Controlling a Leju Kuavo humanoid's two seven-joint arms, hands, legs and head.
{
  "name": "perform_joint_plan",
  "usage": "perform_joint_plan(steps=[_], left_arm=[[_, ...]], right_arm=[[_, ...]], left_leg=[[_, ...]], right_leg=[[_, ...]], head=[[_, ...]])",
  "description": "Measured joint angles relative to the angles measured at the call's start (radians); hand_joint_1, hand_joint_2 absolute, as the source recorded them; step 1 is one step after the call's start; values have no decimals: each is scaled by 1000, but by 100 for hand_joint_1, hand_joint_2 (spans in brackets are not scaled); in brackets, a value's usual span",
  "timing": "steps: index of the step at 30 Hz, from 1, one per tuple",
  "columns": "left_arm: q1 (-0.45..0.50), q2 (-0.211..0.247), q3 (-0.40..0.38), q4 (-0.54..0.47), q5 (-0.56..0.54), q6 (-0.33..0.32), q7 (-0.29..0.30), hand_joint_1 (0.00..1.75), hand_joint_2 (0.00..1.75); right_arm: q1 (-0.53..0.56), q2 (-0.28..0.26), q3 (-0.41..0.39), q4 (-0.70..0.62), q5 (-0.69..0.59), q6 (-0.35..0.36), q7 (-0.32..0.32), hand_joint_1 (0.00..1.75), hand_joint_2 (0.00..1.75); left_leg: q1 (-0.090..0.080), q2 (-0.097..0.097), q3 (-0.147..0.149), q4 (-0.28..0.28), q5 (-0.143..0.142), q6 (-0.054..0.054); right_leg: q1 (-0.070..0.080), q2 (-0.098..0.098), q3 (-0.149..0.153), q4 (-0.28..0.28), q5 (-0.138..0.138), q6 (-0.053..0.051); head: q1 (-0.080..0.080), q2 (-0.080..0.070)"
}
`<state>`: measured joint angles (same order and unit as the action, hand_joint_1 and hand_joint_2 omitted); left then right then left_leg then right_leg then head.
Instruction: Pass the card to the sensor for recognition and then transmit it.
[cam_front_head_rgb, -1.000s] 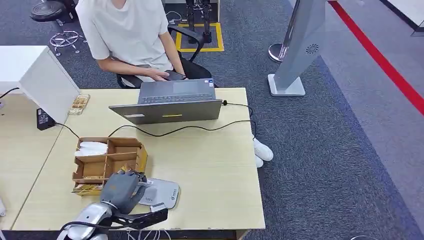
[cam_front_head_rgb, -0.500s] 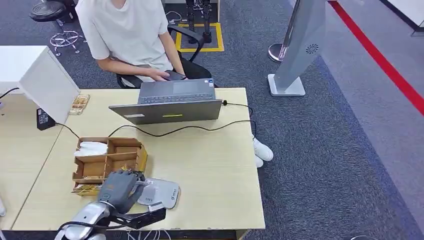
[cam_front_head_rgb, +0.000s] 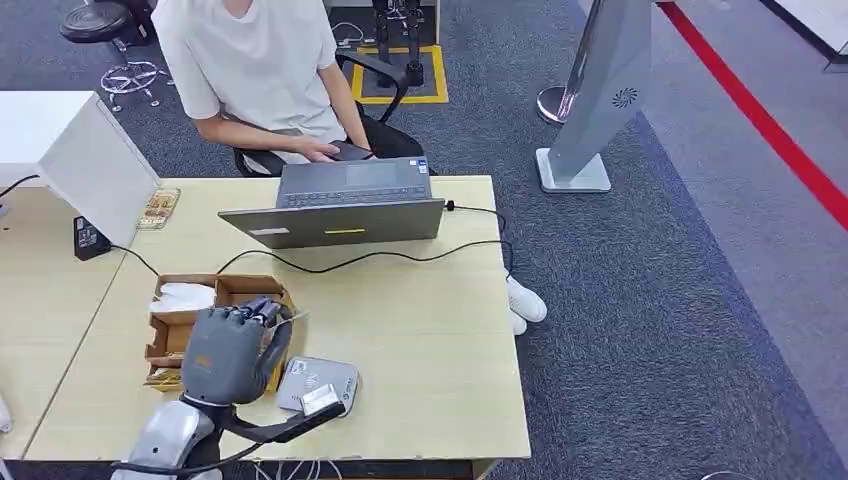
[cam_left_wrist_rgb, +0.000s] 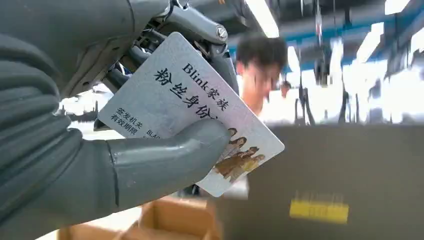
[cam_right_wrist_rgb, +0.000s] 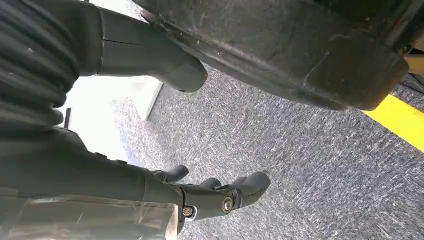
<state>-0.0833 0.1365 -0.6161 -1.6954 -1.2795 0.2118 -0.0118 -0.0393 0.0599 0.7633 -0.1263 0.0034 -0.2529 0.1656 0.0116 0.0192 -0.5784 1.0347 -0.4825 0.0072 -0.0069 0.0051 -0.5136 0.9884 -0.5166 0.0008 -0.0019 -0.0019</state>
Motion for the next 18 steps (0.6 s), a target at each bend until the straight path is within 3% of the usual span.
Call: perform_joint_plan(steps=[3,9,13,18], left_arm=[[-29,-15,23,-40,-29,33,5,175,175],[-202,-39,98,-36,-54,21,32,175,175],[-265,-48,129,-19,-98,21,59,175,175],[-434,-50,183,135,-151,-26,103,175,175]], right_arm=[[0,0,4,0,10,1,-1,0,175],[-1,0,21,0,36,5,-3,0,175],[-2,0,32,0,45,7,-5,0,175],[-7,0,48,0,60,19,-7,0,175]], left_leg=[[0,-1,0,0,1,1],[0,-2,0,0,3,-1],[0,-1,0,0,3,-1],[0,-1,-1,0,5,-1]], right_leg=[[0,-1,0,0,0,0],[0,-2,0,1,2,-1],[0,-1,-1,1,2,-1],[0,-1,-1,2,4,-1]], head=[[0,0],[0,0],[0,0],[0,0]])
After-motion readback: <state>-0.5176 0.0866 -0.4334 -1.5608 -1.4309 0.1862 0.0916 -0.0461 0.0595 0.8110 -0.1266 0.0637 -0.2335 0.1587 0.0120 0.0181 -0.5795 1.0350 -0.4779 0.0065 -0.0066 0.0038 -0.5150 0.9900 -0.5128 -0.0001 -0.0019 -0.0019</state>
